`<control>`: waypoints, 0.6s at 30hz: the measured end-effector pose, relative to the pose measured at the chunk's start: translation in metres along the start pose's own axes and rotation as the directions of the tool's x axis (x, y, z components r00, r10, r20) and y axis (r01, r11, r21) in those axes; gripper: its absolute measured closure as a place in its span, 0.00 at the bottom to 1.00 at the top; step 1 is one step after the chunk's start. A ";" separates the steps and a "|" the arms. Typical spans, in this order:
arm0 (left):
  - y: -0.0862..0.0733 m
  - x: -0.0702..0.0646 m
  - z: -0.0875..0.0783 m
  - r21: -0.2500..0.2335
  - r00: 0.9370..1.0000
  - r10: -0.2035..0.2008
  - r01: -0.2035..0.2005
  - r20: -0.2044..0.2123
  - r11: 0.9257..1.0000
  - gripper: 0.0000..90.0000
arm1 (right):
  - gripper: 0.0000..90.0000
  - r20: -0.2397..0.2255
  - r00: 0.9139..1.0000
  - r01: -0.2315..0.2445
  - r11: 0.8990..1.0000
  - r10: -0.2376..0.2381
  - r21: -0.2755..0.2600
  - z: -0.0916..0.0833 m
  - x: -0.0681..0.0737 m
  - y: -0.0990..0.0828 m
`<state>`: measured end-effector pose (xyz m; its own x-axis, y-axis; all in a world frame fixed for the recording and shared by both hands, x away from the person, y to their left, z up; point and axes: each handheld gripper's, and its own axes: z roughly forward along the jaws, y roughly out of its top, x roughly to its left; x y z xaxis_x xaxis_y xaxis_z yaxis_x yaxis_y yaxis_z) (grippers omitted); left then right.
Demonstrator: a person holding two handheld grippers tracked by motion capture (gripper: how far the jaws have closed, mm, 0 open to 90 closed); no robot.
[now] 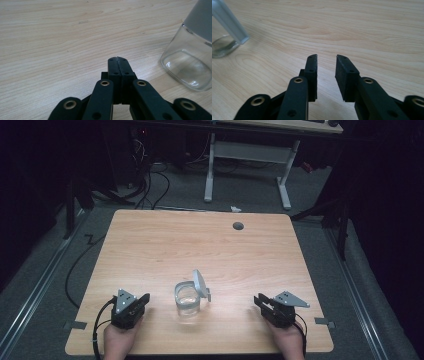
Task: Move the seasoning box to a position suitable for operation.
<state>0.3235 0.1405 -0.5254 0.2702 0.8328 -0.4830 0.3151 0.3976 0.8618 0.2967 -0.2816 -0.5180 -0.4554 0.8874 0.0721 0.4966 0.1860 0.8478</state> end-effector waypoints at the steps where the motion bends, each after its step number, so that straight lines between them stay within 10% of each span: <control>1: -0.001 -0.001 0.001 -0.004 1.000 0.013 -0.013 -0.001 1.000 1.00 | 0.87 -0.006 1.000 0.004 1.000 -0.004 0.002 0.002 0.004 0.000; 18: -0.002 0.001 -0.001 -0.005 1.000 0.010 -0.010 0.012 1.000 1.00 | 1.00 -0.137 0.977 0.169 0.986 -0.165 0.016 0.039 0.086 0.013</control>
<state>0.3218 0.1405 -0.5276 0.2843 0.8322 -0.4761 0.3075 0.3912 0.8674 0.2928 -0.1869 -0.5215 -0.6276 0.7786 0.0024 0.4248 0.3398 0.8391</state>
